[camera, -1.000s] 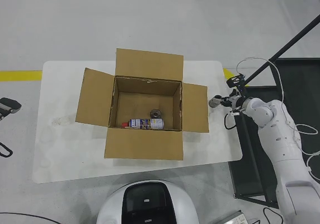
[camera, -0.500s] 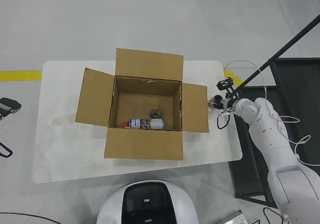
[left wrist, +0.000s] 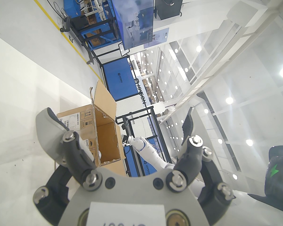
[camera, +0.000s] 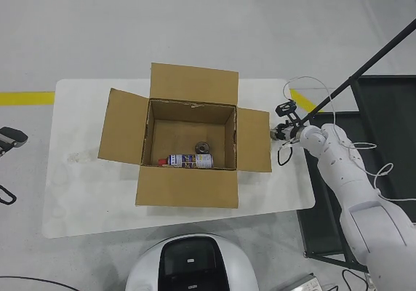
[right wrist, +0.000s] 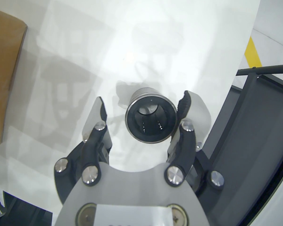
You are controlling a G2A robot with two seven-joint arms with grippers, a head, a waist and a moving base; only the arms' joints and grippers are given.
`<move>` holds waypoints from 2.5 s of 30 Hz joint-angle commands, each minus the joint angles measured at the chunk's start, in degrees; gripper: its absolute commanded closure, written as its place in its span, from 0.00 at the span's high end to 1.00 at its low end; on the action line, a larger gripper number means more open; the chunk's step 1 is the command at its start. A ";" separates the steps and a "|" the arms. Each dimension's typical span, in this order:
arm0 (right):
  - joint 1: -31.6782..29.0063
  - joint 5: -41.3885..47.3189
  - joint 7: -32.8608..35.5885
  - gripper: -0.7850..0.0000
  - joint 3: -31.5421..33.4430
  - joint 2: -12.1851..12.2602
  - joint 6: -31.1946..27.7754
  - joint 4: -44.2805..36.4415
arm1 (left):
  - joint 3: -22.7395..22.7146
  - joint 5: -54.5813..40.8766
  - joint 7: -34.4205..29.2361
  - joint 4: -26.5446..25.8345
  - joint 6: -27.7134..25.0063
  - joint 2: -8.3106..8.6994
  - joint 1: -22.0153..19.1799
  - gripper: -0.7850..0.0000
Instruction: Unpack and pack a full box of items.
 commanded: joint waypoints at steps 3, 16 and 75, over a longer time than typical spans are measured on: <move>0.87 -0.95 -1.09 0.00 -0.94 -0.41 0.50 1.46 | 0.00 0.00 0.00 0.00 0.00 0.00 0.00 1.00; 1.86 -3.52 -4.88 0.00 2.39 2.30 -2.99 -3.51 | 0.00 0.00 0.00 0.00 0.00 0.00 0.00 1.00; 8.58 14.02 10.47 0.00 -28.91 -7.42 -9.93 -30.03 | 0.00 0.00 0.00 0.00 0.00 0.00 0.00 1.00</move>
